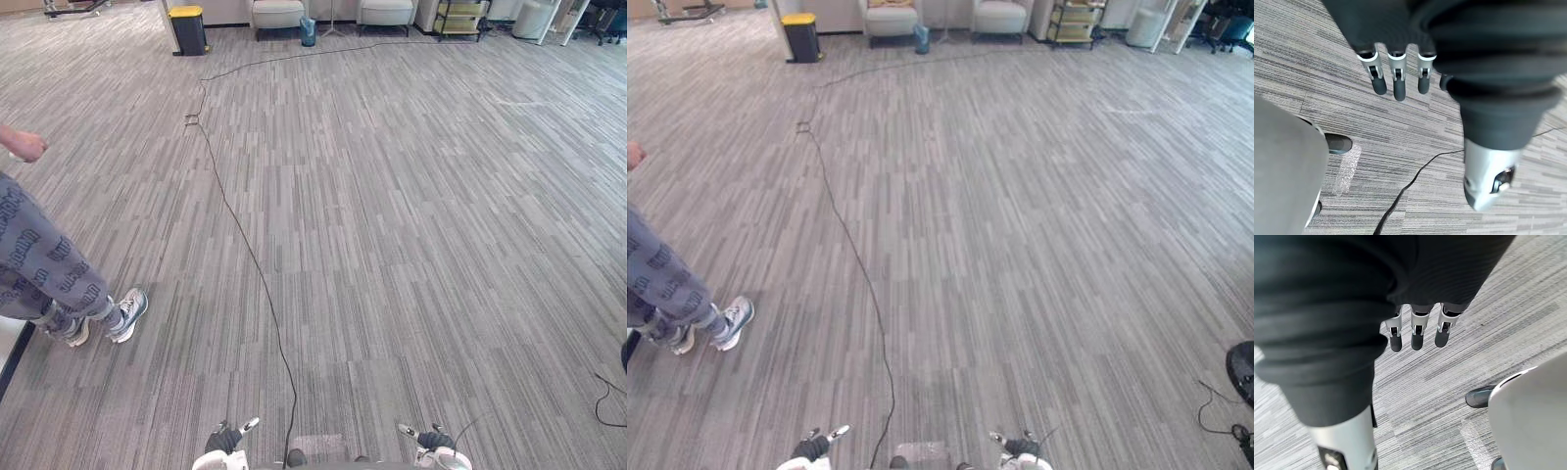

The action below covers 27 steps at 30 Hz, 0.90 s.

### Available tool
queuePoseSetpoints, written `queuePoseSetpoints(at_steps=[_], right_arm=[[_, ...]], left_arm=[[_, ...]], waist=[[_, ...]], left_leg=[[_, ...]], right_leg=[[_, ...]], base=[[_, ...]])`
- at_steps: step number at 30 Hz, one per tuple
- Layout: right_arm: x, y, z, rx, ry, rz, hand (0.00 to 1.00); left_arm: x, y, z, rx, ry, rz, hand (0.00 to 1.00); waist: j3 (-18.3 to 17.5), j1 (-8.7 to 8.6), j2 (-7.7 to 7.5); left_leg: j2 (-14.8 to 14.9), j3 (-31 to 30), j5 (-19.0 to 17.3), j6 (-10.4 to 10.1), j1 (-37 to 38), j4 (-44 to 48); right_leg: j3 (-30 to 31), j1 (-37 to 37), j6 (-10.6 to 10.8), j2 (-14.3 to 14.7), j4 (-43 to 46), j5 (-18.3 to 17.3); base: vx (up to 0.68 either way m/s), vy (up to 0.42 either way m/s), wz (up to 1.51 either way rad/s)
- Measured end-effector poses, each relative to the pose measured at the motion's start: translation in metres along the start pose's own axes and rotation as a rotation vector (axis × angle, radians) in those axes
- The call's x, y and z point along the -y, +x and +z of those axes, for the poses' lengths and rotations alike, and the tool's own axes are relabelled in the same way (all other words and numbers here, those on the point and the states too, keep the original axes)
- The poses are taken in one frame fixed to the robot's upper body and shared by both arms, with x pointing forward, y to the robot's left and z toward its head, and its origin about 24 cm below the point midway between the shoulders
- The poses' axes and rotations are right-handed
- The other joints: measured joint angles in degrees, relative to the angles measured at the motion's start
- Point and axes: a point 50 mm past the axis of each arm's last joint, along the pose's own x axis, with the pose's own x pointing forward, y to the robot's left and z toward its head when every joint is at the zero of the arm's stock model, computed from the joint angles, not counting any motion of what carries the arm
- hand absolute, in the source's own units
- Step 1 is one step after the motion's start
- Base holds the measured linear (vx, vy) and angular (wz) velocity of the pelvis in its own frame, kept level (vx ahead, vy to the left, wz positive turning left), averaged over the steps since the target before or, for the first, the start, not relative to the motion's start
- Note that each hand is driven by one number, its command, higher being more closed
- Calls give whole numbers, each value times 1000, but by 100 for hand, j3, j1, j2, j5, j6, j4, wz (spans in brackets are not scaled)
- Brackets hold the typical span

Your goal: Pick up cushions and gather them together orderly.

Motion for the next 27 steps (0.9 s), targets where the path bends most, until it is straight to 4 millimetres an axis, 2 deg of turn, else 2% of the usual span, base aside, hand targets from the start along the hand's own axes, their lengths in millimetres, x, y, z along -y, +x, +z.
queuePoseSetpoints(at_steps=[16, 18, 21, 22, 23, 24, 25, 26, 27], right_arm=[[-1, 0, 1, -5, 5, -5, 0], [0, 0, 1, -4, 10, -7, 0], [-1, 0, 3, 5, 39, -8, 0], [-6, -1, 4, 13, 58, 4, 0], [-6, -1, 4, 18, 62, 4, 0], [-6, -2, 7, 33, 84, 1, 0], [-3, -2, 7, 44, 106, -8, 0], [-2, -2, 8, 51, 110, -12, 0], [-2, -3, 9, 54, 107, -18, 0]], left_arm=[[3, 3, 7, 0, 68, -15, 0], [3, 3, 7, 1, 69, -15, 0], [3, 4, 10, 8, 53, -10, 0], [3, 4, 16, 25, 46, -8, 0], [2, 5, 17, 31, 40, -4, 0], [0, 6, 23, 45, 9, 8, 0], [2, 6, 27, 54, -28, 10, 0], [4, 6, 29, 61, -40, 9, 0], [4, 6, 34, 81, -74, 14, 0]], waist=[[80, -1, -35], [92, 0, -24], [187, 13, -38], [218, 28, -99], [233, 33, -127], [310, 36, -155], [364, 32, -76], [391, 33, -52], [443, 51, -38]], left_leg=[[-1, -104, -52, -64, -131, 2], [7, -104, -66, -85, -155, 3], [43, -92, -121, -164, -271, 43], [72, -64, -354, -196, -517, 403], [89, -32, -460, -196, -629, 617], [357, 352, -978, -233, -1103, 1645], [732, 682, -1342, -178, -1489, 2654], [838, 738, -1451, -143, -1638, 3042], [1101, 830, -1557, -60, -1985, 3992]], right_leg=[[-121, -20, -19, 3, -60, -64], [-126, -60, -34, 6, -17, -102], [-129, -354, -85, -3, 504, -404], [-165, -555, -123, -43, 811, -585], [-177, -606, -144, -63, 883, -619], [-280, -704, -189, -68, 1095, -763], [-375, -737, -215, 24, 1288, -915], [-416, -735, -218, 59, 1360, -986], [-476, -709, -262, 113, 1519, -1184]], base=[[9, -8, 3], [18, -44, 3], [21, -46, 2], [11, -57, 9], [4, -89, 22], [38, -119, 34], [47, -118, 38], [48, -79, 40], [43, -28, 26]])
